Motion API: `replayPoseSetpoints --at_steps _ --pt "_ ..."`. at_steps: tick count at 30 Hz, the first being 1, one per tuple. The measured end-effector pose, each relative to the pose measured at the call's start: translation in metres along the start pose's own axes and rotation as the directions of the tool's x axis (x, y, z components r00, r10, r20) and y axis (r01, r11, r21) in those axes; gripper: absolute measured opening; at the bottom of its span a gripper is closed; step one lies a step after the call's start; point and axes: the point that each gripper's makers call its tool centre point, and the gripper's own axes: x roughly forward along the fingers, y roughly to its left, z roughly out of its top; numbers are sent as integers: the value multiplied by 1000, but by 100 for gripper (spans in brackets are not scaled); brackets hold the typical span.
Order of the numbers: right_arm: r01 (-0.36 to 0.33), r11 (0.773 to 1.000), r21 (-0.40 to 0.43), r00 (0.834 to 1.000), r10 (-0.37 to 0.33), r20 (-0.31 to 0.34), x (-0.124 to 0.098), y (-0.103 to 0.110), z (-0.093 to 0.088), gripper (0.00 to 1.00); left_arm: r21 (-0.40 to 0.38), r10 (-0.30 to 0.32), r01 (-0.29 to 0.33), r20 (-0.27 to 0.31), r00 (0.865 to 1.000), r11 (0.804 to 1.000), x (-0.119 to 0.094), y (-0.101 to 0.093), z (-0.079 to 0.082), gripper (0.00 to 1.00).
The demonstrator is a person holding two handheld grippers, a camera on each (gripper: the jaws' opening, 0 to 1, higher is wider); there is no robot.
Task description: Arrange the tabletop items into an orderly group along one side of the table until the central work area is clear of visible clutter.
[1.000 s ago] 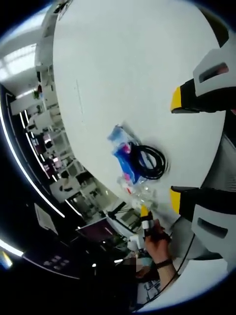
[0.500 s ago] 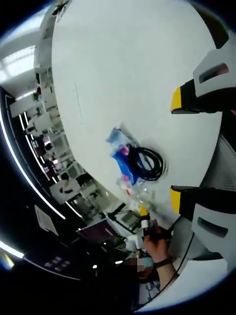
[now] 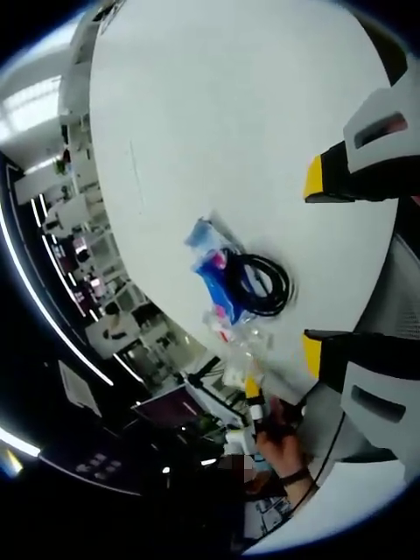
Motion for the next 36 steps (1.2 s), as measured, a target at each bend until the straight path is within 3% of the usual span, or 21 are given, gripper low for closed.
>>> replayPoseSetpoints --at_steps 7,11,20,23,32,36 --pt "-14 1000 -8 1000 14 -8 3 5 -1 59 66 -73 72 1 997 995 -12 -21 -3 37" --pt "-23 1000 -14 1000 23 -10 5 7 -1 59 119 -121 120 1 993 986 -19 -46 -3 37" --pt "-37 999 -21 999 37 -9 8 15 2 59 252 -219 221 -35 975 942 -25 -80 -5 37" --pt "-41 999 -21 999 40 -11 8 15 1 59 269 -235 238 -46 971 933 -29 -82 -7 37" --pt "-90 994 -58 995 87 -50 14 34 -5 59 358 -311 325 -99 945 876 -37 -113 -20 37" --pt "-129 988 -87 990 124 -60 20 46 -1 58 430 -340 373 -155 928 822 -41 -132 -34 37"
